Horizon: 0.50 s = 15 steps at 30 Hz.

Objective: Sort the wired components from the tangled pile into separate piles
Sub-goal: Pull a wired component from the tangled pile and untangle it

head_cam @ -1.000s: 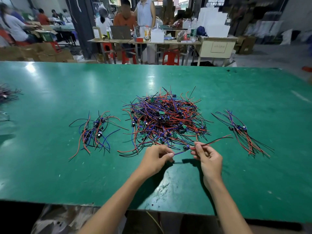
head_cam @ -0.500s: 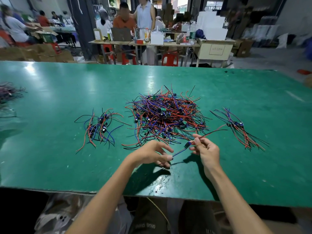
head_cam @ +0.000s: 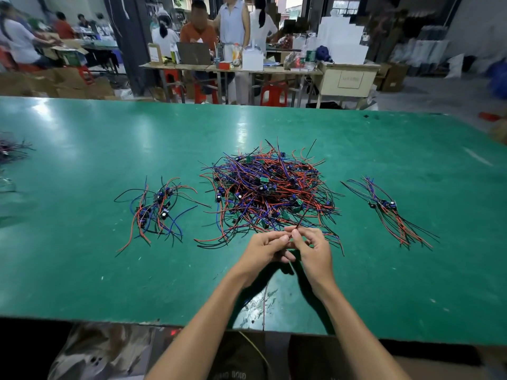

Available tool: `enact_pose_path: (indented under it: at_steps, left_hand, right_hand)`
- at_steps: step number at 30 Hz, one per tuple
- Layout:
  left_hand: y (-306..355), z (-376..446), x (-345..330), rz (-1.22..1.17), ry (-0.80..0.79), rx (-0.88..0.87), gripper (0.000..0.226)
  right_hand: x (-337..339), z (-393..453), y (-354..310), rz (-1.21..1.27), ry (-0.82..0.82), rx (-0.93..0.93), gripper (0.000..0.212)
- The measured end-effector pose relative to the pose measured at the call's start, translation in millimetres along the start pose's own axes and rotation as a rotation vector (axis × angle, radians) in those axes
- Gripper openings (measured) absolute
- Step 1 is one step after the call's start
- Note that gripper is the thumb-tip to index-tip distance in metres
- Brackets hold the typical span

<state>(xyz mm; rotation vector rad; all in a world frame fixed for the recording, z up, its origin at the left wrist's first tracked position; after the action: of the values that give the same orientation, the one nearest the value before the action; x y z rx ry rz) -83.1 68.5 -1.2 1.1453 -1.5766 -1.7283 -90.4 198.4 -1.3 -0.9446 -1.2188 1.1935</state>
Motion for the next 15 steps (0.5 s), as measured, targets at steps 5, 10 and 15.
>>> enact_pose_path:
  at_steps: [5,10,15]
  left_hand:
    - [-5.0,-1.3,3.7,0.017,0.099,-0.045,0.015]
    - [-5.5,-4.9,7.3,0.106,0.210,-0.058,0.013]
    - [-6.2,-4.3,7.3,0.091,0.209,-0.027,0.013]
  right_hand:
    - [1.2,-3.5,1.3,-0.010,0.050,-0.020,0.016]
    - [-8.2,-2.2,7.4,0.072,0.028,-0.097,0.023]
    - [-12.4,5.7,6.6,0.107,0.082,-0.176,0.025]
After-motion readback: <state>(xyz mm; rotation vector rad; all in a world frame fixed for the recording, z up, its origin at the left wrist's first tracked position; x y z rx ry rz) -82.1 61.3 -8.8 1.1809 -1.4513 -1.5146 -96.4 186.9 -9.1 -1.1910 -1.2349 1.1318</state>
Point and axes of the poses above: each hand's wrist, its own z-axis towards the middle knuckle, its own x-axis out of the back of the hand, y = z × x, the point moved 8 cm from there along z, towards the middle knuckle, and after that the axes turned 15 degrees about -y, right-handed, at the moved point
